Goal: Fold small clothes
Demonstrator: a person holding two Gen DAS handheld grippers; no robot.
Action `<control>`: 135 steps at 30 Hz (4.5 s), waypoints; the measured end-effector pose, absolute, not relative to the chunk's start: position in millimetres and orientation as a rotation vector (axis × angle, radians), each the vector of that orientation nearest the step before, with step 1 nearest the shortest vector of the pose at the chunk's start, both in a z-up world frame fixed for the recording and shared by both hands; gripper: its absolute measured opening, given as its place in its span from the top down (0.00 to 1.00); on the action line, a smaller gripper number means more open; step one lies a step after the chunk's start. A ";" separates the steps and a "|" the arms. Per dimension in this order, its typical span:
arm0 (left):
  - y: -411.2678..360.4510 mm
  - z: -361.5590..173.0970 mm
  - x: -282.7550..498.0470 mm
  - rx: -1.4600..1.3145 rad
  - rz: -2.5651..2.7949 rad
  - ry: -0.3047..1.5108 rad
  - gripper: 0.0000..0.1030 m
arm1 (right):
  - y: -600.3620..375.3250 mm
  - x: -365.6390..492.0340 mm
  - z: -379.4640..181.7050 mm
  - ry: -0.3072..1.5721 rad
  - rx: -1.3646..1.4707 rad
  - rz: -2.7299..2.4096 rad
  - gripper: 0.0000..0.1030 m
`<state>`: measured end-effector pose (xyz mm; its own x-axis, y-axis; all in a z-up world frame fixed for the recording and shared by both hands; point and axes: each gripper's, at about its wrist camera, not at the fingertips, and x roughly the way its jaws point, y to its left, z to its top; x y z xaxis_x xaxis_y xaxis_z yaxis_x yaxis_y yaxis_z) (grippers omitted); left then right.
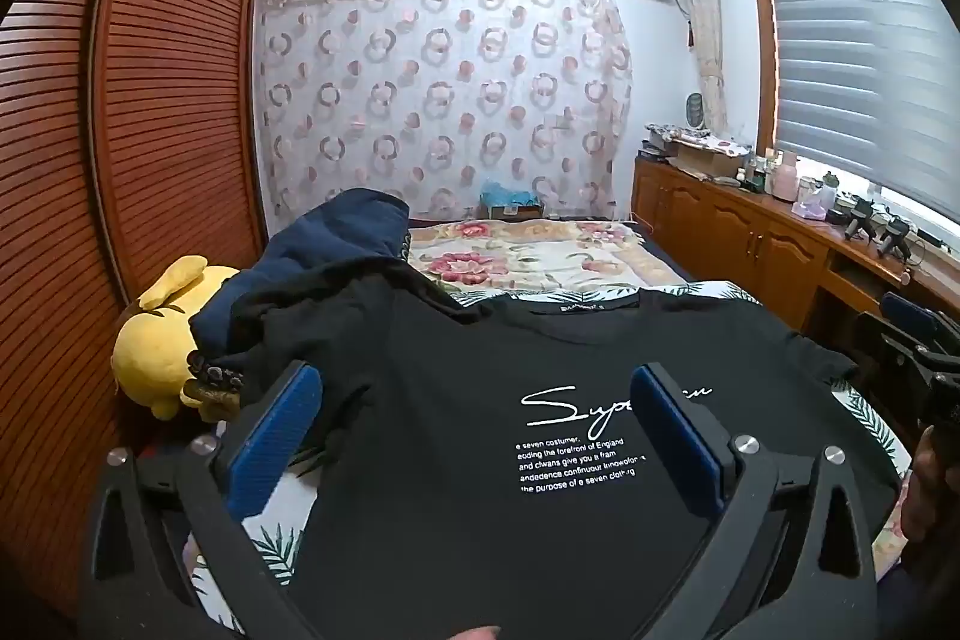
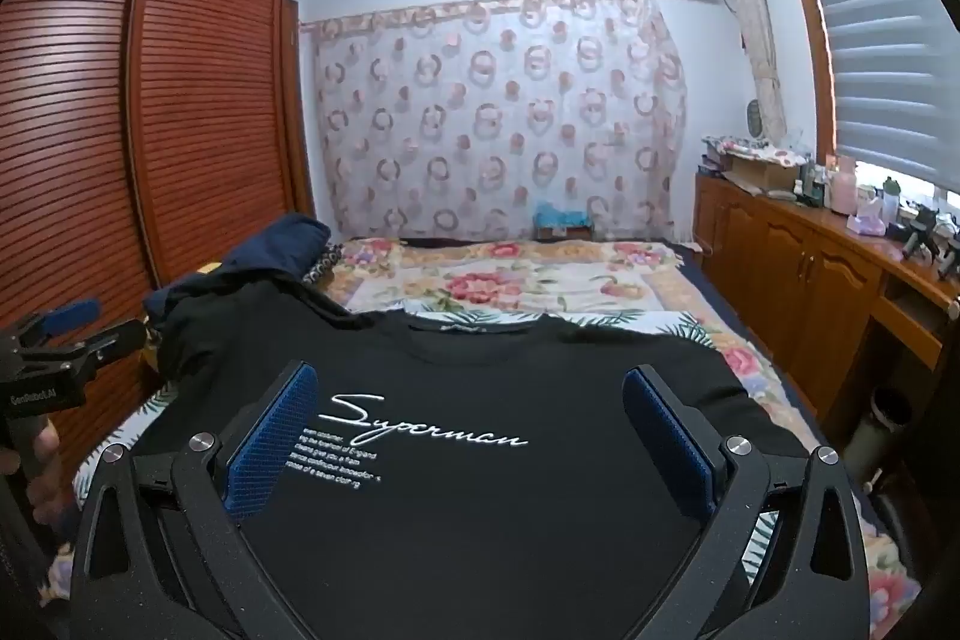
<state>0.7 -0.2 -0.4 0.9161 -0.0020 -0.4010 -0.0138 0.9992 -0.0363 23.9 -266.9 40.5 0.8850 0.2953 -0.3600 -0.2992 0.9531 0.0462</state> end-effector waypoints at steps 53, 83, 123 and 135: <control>-1.6 13.1 -9.6 -0.021 0.021 0.390 0.00 | -267.7 22.9 40.7 0.366 0.009 0.313 0.00; -2.3 13.1 -11.3 -0.015 0.022 0.387 0.00 | -267.4 21.3 40.0 0.367 0.011 0.317 0.00; 75.0 -23.0 31.3 -0.040 0.035 0.505 0.00 | -230.2 58.0 11.5 0.470 -0.042 0.414 0.00; 144.3 -19.2 70.5 -0.085 0.041 0.551 0.07 | -192.9 111.9 -3.1 0.561 -0.098 0.511 0.00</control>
